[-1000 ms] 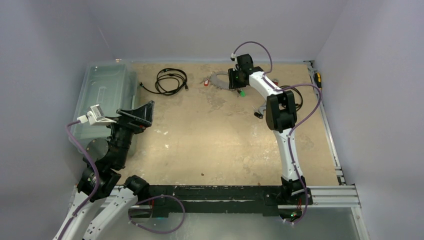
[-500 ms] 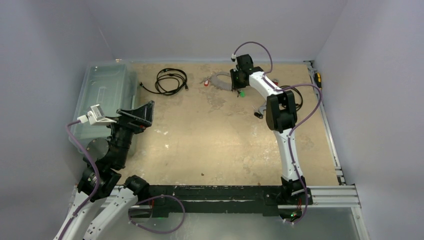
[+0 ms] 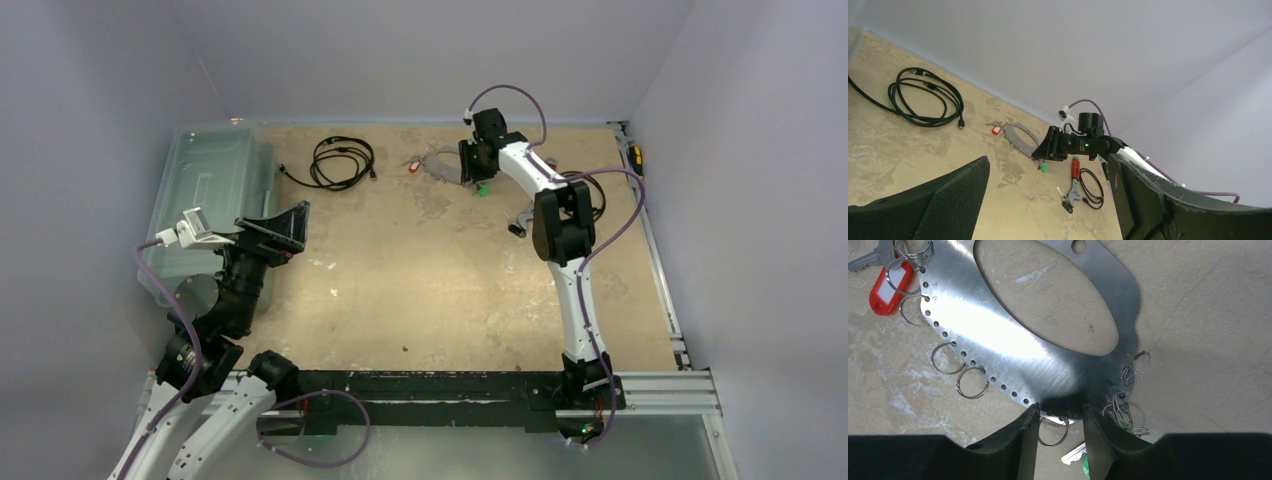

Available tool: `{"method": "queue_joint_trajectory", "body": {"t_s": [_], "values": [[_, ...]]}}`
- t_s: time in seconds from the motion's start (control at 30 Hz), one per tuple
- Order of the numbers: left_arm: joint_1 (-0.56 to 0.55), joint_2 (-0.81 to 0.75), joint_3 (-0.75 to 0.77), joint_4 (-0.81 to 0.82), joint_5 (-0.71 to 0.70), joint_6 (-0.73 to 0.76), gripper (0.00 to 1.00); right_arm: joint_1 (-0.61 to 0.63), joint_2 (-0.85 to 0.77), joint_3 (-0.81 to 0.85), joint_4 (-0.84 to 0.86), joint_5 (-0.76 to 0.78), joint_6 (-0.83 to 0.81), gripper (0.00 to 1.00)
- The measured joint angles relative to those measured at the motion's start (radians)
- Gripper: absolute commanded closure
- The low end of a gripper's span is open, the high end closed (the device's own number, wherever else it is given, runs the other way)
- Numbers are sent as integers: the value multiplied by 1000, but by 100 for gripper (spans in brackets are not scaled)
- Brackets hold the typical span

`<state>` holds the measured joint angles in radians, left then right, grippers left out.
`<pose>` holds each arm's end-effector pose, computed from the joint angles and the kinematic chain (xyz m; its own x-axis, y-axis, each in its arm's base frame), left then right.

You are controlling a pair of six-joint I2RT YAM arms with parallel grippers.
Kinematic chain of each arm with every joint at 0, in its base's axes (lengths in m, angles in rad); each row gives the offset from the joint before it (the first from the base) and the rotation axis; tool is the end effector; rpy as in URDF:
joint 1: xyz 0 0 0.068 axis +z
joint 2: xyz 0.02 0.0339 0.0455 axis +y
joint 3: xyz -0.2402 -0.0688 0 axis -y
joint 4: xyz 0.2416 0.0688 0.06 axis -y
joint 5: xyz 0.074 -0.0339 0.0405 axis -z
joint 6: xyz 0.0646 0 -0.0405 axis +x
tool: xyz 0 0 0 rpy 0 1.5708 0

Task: Put the keys on the keyring

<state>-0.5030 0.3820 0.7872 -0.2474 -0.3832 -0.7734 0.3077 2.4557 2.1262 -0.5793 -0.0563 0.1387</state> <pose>0.1236 -0.0404 0.3745 0.0122 -0.7462 -0.6656 0.1846 0.6559 -0.7319 0.5126 0.1667 0.1350 -0.7909 -0.1065 -0.6027 -0.2282 0.9650 0.1289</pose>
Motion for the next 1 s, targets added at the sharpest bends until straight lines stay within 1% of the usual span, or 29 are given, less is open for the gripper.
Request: {"method": "queue_joint_trajectory", "body": {"t_s": [0.1,0.2,0.23,0.3,0.37,0.43,0.5,0.7,0.83,1.0], "values": [[4,0,0,0,3,0,14,0,-3,0,-13,-7,20,69],[5,0,0,0,5,0,14,0,-4,0,-26,-11,39,70],[5,0,0,0,6,1,14,0,-5,0,-29,-12,45,69],[5,0,0,0,6,4,14,0,-7,-2,-35,-12,56,59],[5,0,0,0,6,7,14,0,-13,-7,-39,-11,69,54],[5,0,0,0,6,7,14,0,-25,-21,-45,-8,77,51],[5,0,0,0,6,8,14,0,-45,-42,-47,-5,88,52],[6,0,0,0,11,8,14,0,-167,-188,18,29,220,48],[6,0,0,1,13,8,14,1,-277,-350,134,49,349,46],[6,-2,0,7,14,8,14,3,-353,-512,274,61,494,46]]}}
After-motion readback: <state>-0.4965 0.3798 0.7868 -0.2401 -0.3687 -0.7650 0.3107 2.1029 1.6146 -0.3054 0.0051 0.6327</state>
